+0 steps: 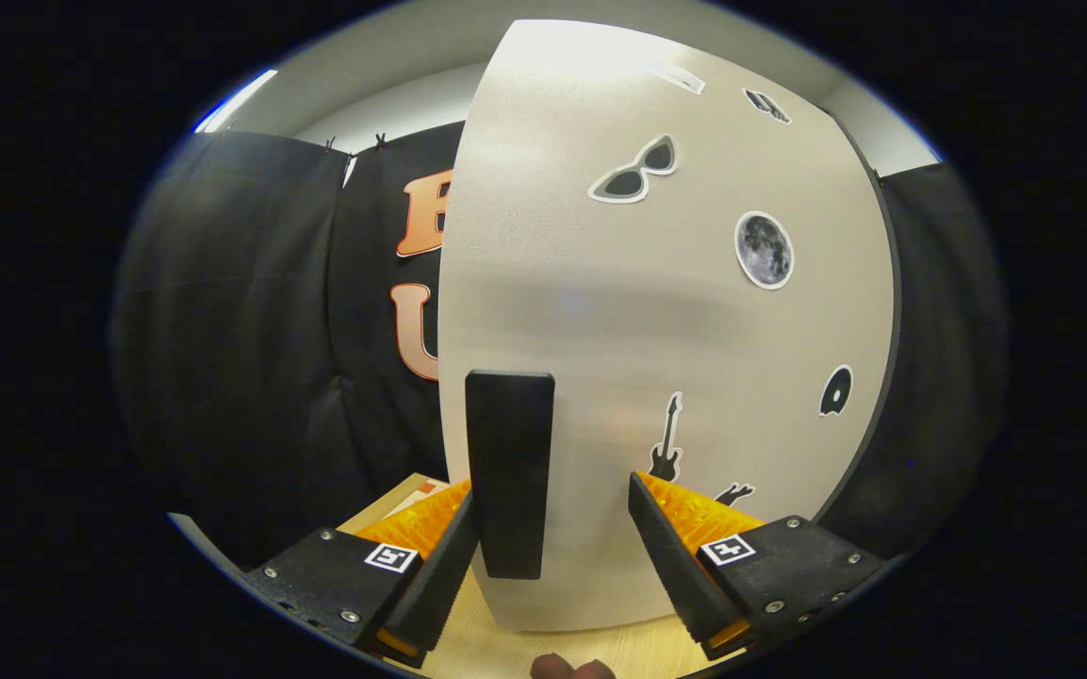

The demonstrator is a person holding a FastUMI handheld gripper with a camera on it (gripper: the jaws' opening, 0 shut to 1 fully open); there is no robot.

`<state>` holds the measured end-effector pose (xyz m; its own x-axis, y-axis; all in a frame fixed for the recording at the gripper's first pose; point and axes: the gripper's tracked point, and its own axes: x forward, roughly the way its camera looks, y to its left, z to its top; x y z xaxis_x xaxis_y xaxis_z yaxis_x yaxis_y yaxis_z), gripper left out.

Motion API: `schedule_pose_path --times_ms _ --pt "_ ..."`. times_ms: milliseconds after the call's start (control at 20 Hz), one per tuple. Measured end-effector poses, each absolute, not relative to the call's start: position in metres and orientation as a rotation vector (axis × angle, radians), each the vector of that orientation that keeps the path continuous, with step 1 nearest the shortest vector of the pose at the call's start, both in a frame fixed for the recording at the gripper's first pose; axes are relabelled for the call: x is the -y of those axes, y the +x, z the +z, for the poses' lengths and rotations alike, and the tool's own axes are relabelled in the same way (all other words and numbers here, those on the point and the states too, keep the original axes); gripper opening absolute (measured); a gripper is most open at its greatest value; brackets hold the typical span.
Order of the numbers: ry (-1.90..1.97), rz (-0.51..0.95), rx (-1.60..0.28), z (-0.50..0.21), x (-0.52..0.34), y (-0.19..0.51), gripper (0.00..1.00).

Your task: Open the shoe cabinet door, grab the shoes and put them into the shoe cabinet, then close the shoe cabinet door.

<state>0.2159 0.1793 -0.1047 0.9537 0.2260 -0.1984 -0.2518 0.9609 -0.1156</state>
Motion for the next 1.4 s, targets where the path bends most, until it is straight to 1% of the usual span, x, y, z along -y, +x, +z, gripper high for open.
schedule_pose_path --times_ms 100,750,1200,1300,1400 --pt "-0.121 0.237 -0.19 -0.106 -0.181 0.22 0.94" --pt "-0.165 0.084 -0.158 -0.112 -0.175 0.243 0.95" --pt "-0.2 0.083 -0.125 -0.114 -0.177 0.244 0.96" --pt "-0.19 0.099 -0.164 -0.119 -0.177 0.235 0.96" --pt "-0.172 0.106 -0.147 -0.112 -0.178 0.218 0.95"
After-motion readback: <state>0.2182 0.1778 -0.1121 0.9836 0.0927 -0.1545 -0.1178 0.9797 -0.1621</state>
